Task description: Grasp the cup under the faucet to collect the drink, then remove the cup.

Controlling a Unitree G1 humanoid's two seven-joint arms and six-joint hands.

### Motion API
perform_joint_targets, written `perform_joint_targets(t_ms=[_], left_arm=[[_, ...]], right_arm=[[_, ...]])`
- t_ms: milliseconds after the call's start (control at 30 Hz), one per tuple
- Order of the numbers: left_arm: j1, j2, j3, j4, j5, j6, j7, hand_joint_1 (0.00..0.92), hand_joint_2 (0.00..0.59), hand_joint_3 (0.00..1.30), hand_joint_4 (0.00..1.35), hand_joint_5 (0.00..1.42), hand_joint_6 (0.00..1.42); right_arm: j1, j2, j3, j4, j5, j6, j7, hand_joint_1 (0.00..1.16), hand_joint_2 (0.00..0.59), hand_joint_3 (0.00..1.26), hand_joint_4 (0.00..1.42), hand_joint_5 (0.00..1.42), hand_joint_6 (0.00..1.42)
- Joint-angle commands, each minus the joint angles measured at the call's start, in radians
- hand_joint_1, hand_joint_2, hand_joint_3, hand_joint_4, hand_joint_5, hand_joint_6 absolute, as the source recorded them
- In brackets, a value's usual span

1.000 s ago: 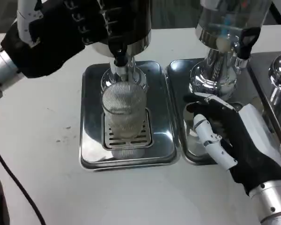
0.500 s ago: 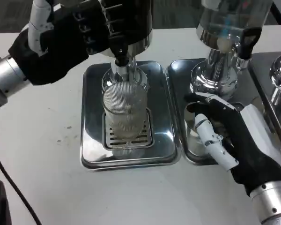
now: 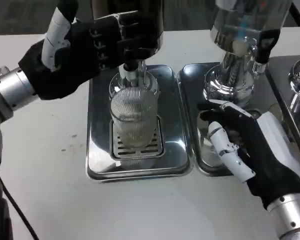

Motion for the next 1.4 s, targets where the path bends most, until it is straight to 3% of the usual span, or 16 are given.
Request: perform_joint_targets(t_ms=[33, 1400], left_arm=[[0.024, 0.014, -0.028, 0.003, 0.040, -0.051, -0.011, 0.000, 0.034, 0.24, 0.15, 0.16, 0.15], [0.056, 0.048, -0.124, 0.000, 0.130, -0.371, 0.033, 0.000, 0.033, 0.26, 0.16, 0.18, 0.17]], right_arm=[[0.005, -0.005, -0.005, -0.009, 0.013, 0.009, 0.009, 0.06, 0.495, 0.32, 0.35, 0.34, 0.25], [-0.031, -0.022, -0.024, 0.012, 0.063, 0.027, 0.018, 0.06, 0.495, 0.31, 0.32, 0.33, 0.25]])
